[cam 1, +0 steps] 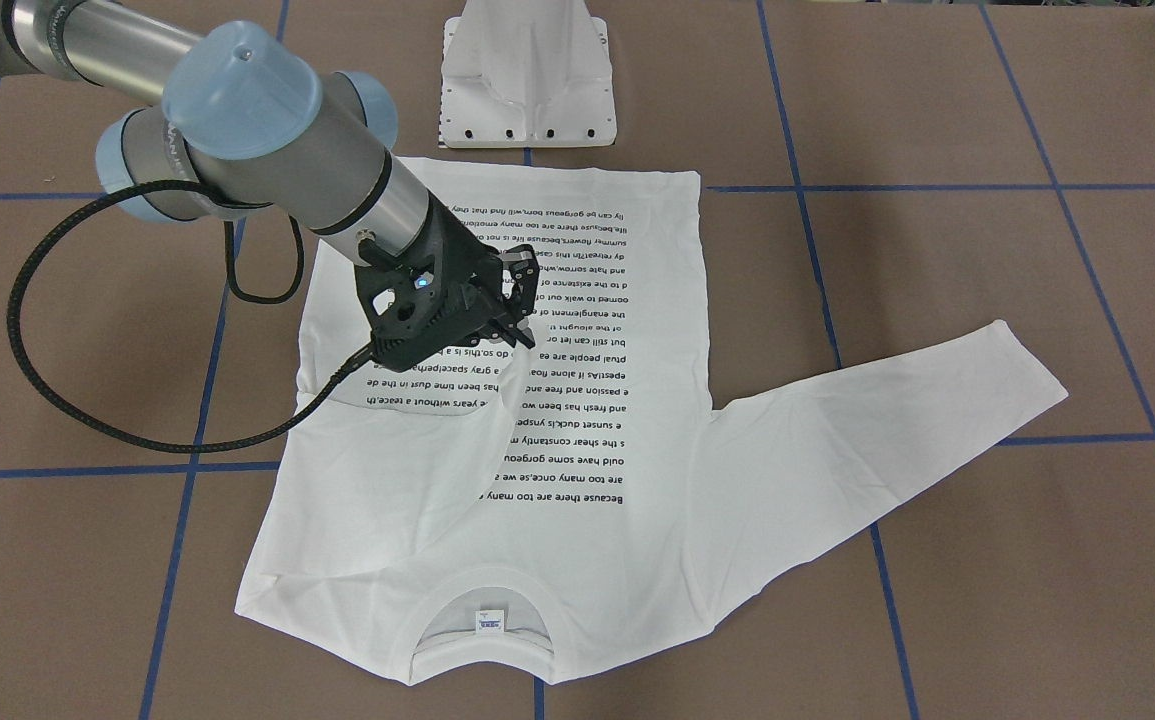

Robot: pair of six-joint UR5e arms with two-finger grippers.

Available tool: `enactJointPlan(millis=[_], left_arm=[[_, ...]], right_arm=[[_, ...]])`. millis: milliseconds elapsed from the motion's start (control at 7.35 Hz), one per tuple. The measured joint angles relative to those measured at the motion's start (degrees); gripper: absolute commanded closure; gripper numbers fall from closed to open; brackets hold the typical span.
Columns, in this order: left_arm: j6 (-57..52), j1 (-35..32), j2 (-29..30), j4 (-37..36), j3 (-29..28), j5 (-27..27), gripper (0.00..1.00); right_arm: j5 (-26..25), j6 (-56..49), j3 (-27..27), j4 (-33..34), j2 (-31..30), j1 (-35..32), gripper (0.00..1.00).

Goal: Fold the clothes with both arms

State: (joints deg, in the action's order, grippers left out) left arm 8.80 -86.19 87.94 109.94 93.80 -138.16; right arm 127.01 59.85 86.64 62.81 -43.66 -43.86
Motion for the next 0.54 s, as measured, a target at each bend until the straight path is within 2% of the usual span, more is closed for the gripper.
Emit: enactJointPlan(millis=[544], left_arm=[[-0.09,0.03,1.08,0.09,-1.91,0.0,0.0]], right_arm=[[-0.3,4.18,1.46,-0.59,0.19,3.98,1.0]])
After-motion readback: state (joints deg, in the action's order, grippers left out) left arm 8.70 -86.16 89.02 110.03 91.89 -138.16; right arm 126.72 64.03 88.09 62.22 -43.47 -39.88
